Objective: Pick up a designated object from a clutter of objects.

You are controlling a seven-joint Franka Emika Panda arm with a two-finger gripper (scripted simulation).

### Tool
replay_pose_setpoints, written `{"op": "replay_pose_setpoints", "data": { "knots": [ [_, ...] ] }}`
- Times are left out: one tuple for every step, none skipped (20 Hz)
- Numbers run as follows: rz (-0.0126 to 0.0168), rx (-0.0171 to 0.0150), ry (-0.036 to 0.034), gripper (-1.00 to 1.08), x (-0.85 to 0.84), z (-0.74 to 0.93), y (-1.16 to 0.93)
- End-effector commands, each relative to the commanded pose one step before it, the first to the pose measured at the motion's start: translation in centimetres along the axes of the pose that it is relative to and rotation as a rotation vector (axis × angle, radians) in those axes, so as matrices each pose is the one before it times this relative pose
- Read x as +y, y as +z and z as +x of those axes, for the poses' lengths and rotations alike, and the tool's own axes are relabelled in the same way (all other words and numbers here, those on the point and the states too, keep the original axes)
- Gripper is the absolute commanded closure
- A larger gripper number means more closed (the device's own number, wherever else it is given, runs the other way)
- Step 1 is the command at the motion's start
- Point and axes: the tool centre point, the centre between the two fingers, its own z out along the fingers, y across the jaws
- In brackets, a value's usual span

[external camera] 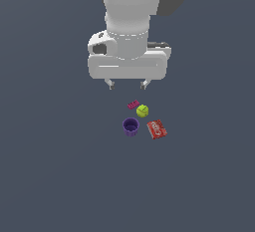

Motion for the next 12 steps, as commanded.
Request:
{"op": "replay_pose_setpoints", "data": {
  "knots": [
    [0.0, 0.0, 0.0, -0.92, 0.001, 0.0, 0.0],
    [0.00058, -0.00047, -0.00093, -0.92, -0.058, -0.002, 0.027],
    [0.00176, -0.00139, -0.00271, -0.92, -0.167, -0.005, 0.078],
    [0.00293, -0.00232, -0.00456, -0.92, -0.276, -0.007, 0.128],
    [0.00407, -0.0032, -0.00643, -0.92, -0.38, -0.01, 0.171],
    [0.00516, -0.00404, -0.0084, -0.92, -0.475, -0.01, 0.203],
    [0.00506, -0.0039, -0.00861, -0.92, -0.455, -0.005, 0.177],
    [0.00385, -0.00289, -0.00699, -0.92, -0.334, 0.001, 0.108],
    [0.00267, -0.00193, -0.00532, -0.92, -0.22, 0.006, 0.047],
    [0.00144, -0.00097, -0.00336, -0.92, -0.108, 0.008, -0.003],
    [0.00038, -0.00018, -0.00132, -0.92, -0.017, 0.006, -0.028],
    [0.0, 0.0, 0.0, -0.92, 0.023, 0.009, -0.008]
  ]
}}
